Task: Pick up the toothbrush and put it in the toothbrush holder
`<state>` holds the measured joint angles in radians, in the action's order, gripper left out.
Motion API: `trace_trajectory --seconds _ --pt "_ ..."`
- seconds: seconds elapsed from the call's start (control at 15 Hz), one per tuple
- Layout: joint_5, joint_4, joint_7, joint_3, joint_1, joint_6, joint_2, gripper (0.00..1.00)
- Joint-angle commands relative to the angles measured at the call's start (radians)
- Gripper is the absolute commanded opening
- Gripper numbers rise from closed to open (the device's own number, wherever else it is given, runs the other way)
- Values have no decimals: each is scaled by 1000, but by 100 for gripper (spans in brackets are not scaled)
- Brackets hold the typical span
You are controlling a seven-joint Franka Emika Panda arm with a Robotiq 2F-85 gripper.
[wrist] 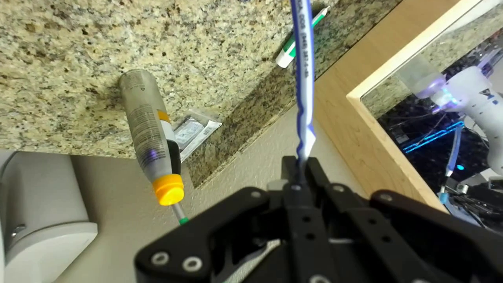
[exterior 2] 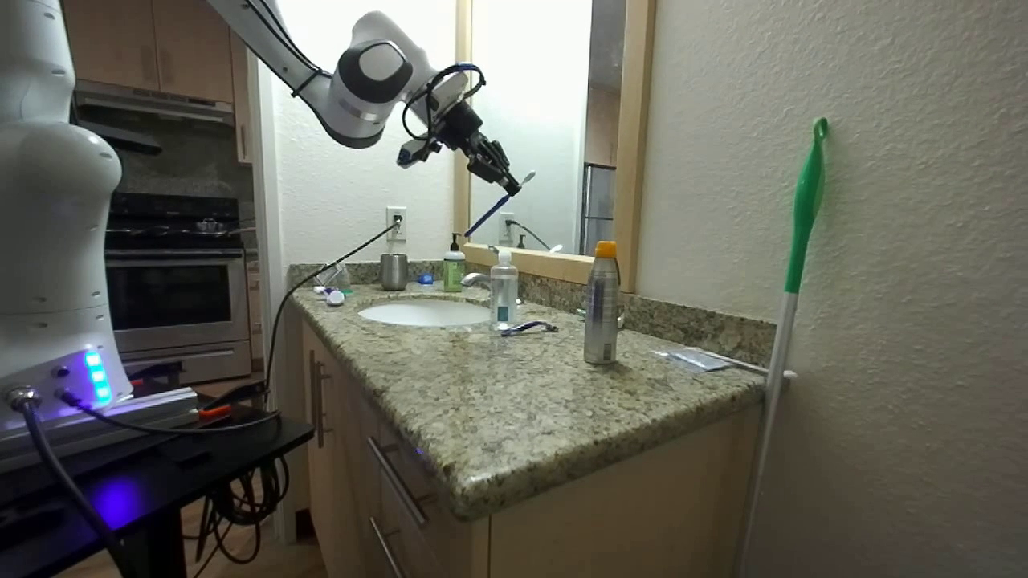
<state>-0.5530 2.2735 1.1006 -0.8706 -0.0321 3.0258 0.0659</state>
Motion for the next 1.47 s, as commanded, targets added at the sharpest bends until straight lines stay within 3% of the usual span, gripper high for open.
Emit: trace_trajectory --seconds 0.0,0.27,0.6,0.8,0.93,1.0,1.13,1.2,1.4 --pt "-269 -100 247 66 -71 117 -85 2" --pt "-635 -216 493 109 -36 127 -22 2" --pt "-1066 -300 769 279 -9 83 127 2" --pt "-1318 -265 935 381 35 91 258 2" --pt "-1489 -161 1101 420 76 6 392 2" --pt "-1377 -279 1014 396 52 84 261 6" --pt "-1457 -218 1088 421 75 36 343 6" --pt "-1462 -197 1089 420 75 31 366 2" --pt "-1488 -207 1106 423 134 63 306 2"
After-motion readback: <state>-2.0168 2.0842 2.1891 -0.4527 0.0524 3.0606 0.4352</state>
